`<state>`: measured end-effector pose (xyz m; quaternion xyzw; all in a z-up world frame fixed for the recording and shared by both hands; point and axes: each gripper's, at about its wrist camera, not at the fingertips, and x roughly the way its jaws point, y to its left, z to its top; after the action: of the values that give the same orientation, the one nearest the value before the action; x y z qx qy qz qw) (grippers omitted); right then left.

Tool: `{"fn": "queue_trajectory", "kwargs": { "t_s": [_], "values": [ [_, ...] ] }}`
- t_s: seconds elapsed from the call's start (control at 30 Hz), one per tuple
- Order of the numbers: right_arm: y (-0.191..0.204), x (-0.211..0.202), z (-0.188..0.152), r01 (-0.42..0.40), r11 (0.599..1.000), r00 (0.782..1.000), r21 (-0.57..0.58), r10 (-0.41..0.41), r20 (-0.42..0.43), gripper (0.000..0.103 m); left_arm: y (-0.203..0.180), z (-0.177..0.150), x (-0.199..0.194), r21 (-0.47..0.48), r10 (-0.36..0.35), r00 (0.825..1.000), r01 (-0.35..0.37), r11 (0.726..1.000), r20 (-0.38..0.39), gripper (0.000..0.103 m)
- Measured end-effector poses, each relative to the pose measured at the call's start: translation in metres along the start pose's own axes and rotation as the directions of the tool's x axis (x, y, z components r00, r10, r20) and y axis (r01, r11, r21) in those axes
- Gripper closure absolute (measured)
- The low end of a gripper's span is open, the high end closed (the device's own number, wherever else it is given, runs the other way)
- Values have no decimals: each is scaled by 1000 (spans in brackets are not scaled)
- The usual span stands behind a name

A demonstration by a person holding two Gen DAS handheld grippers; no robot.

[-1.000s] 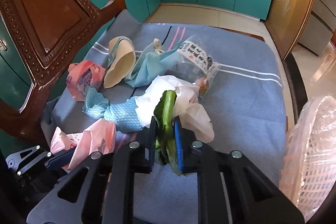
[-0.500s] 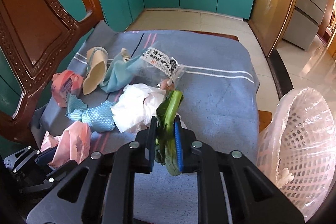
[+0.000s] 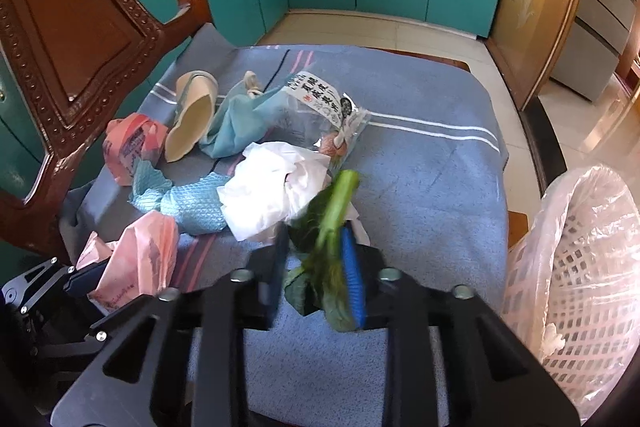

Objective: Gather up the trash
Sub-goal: 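Lift the green vegetable with the right tool while the left tool lifts the pink bag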

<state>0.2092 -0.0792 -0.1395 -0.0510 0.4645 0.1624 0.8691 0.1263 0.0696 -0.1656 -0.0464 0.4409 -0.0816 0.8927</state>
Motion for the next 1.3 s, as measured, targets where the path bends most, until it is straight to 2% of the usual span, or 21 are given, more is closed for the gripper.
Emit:
{"fn": "queue_trajectory", "kwargs": {
  "t_s": [0.27, 0.37, 0.53, 0.6, 0.77, 0.93, 0.97, 1.03, 1.1, 1.17, 1.3],
  "values": [
    [-11, -14, 0, -16, 1000, 999, 14, 16, 40, 88, -8, 0, 3, 14, 23, 1000, -23, 1000, -9, 42],
    [-21, -20, 1, -37, 998, 998, 43, 34, 54, 88, -6, 0, 0, -15, 15, 1000, -15, 1000, 0, 37],
    [-35, -23, 0, -35, 997, 997, 75, 31, 65, 88, -1, 3, -5, -66, -1, 1000, 2, 998, 27, 36],
    [-40, -23, -1, -34, 996, 997, 86, 28, 66, 88, 0, 5, -8, -79, 2, 999, 1, 997, 40, 28],
    [-49, -24, -2, -37, 994, 997, 107, 29, 73, 88, -1, 9, -11, -73, 18, 998, -13, 997, 62, 27],
    [-55, -34, -3, -52, 993, 995, 108, 42, 91, 88, 5, 10, 2, -91, 59, 998, -56, 994, 28, 27],
    [-56, -35, -3, -55, 992, 995, 109, 46, 91, 88, 6, 10, 5, -93, 64, 998, -61, 994, 25, 28],
    [-58, -33, -6, -61, 992, 995, 112, 52, 85, 88, 6, 9, 7, -89, 78, 997, -76, 993, 16, 41],
    [-58, -31, -9, -63, 991, 996, 114, 55, 77, 88, 7, 9, 10, -91, 78, 997, -78, 993, 1, 63],
    [-59, -31, -12, -67, 991, 996, 116, 59, 74, 88, 8, 8, 8, -89, 76, 997, -76, 993, 3, 74],
    [-62, -38, -14, -75, 990, 994, 119, 64, 92, 88, 10, 9, -5, -105, 79, 996, -75, 992, 36, 79]
  ]
}}
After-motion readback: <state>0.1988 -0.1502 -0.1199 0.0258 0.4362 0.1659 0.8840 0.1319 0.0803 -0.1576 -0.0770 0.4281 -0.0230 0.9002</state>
